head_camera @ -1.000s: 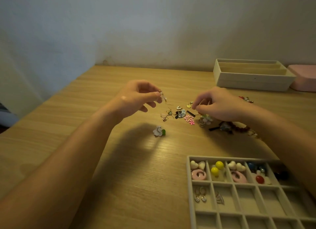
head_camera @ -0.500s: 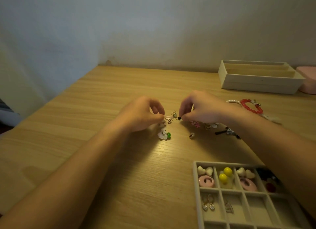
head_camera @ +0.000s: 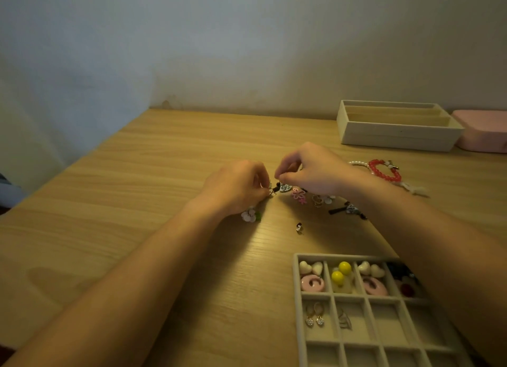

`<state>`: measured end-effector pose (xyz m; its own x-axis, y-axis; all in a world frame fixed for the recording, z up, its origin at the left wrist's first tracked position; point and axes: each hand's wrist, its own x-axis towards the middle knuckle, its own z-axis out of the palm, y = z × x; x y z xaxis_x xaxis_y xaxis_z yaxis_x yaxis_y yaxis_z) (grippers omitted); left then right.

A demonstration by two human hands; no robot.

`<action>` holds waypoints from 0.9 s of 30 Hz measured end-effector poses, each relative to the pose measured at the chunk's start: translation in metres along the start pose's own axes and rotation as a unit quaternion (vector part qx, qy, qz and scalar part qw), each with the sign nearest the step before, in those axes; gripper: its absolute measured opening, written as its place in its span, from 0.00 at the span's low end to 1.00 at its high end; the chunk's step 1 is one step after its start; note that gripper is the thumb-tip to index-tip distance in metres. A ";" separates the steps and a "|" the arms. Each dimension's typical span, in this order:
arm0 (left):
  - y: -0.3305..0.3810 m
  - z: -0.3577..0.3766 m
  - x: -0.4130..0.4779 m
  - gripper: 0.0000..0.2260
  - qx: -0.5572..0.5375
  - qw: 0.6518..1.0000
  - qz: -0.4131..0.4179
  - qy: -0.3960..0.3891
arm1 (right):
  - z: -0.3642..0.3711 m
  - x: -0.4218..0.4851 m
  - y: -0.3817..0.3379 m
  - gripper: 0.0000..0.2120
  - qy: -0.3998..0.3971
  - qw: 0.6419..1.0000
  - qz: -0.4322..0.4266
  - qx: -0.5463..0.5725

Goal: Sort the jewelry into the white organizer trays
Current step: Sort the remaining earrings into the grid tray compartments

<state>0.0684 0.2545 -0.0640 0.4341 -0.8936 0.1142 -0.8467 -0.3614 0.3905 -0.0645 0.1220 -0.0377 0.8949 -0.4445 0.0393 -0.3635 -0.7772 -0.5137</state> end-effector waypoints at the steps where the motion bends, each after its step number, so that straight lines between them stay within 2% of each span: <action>1: 0.001 0.001 0.000 0.04 -0.006 1.000 0.001 -0.001 | 0.002 0.000 -0.002 0.08 -0.005 1.000 -0.001 0.000; 5: 0.009 0.003 0.000 0.04 0.006 1.000 0.008 -0.018 | 0.006 -0.004 -0.003 0.10 0.023 1.000 0.017 0.005; 10: 0.018 0.000 -0.002 0.07 0.012 1.000 0.000 -0.018 | 0.001 -0.018 0.003 0.07 0.028 0.999 0.020 0.029; 13: 0.026 -0.004 -0.007 0.04 -0.069 0.997 0.013 -0.011 | -0.004 -0.032 0.004 0.04 0.013 0.998 0.006 0.065; 18: 0.043 -0.019 -0.026 0.05 -0.200 0.978 0.034 -0.044 | -0.018 -0.066 -0.003 0.04 0.020 0.985 0.008 0.173; 23: 0.067 -0.035 -0.058 0.05 -0.248 0.963 0.072 -0.073 | -0.029 -0.108 -0.011 0.10 0.025 0.967 -0.011 0.252; 27: 0.083 -0.038 -0.081 0.06 -0.277 0.954 0.088 -0.070 | -0.031 -0.138 -0.016 0.09 0.015 0.961 -0.015 0.276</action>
<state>-0.0257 0.3066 -0.0061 0.2219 -0.9684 0.1141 -0.5936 -0.0413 0.8037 -0.1903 0.1822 -0.0080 0.8924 -0.4439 0.0814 -0.1376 -0.4395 -0.8876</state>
